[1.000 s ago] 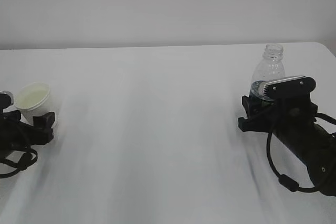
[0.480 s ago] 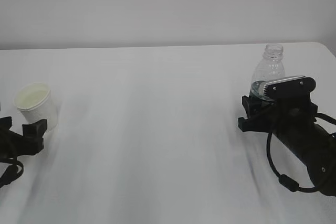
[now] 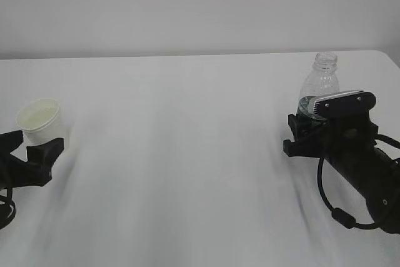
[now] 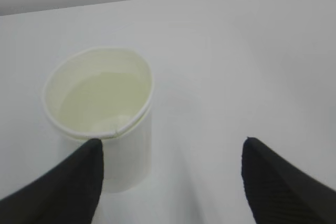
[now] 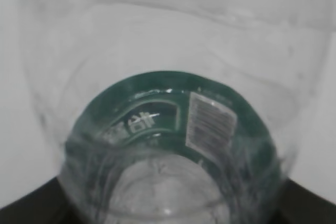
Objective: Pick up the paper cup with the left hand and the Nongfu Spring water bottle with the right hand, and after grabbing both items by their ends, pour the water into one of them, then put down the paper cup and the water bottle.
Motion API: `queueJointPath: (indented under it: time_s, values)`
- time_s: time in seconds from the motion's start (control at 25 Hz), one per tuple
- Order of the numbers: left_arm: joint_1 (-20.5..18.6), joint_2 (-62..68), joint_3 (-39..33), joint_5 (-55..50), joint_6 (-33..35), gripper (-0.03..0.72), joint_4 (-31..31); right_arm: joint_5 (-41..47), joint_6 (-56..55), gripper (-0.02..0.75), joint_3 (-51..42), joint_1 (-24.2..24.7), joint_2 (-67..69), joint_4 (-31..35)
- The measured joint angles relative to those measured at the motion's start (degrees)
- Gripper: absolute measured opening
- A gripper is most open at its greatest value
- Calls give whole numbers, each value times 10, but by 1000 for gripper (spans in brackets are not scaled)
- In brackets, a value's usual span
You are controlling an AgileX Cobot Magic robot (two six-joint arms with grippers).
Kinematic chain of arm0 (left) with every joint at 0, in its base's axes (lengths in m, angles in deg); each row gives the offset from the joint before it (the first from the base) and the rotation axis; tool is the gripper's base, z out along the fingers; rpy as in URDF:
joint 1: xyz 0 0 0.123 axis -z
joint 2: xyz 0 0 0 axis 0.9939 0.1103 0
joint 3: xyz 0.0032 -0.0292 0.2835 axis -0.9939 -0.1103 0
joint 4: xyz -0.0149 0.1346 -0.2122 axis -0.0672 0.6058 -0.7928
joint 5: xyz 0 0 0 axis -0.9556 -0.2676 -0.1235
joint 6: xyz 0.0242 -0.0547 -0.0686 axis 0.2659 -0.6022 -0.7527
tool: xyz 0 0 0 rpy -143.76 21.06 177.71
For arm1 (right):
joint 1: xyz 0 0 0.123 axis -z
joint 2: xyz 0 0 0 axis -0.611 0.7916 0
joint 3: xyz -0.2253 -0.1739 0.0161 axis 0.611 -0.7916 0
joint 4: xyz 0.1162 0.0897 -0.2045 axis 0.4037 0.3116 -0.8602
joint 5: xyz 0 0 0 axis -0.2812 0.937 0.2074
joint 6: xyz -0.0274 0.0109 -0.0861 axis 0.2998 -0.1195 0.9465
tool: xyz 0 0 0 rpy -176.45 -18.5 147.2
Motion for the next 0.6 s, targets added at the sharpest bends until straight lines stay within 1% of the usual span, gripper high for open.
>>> queueJointPath:
  time_s: [0.16,0.28,0.6]
  values:
    - [0,-4,0,0,-14,589,29,0,-1,458,0,0,0,1]
    - [0,-4,0,0,-18,588,45,0,-17,458,0,0,0,15]
    - [0,-4,0,0,-20,587,55,-1,-31,458,0,0,0,41]
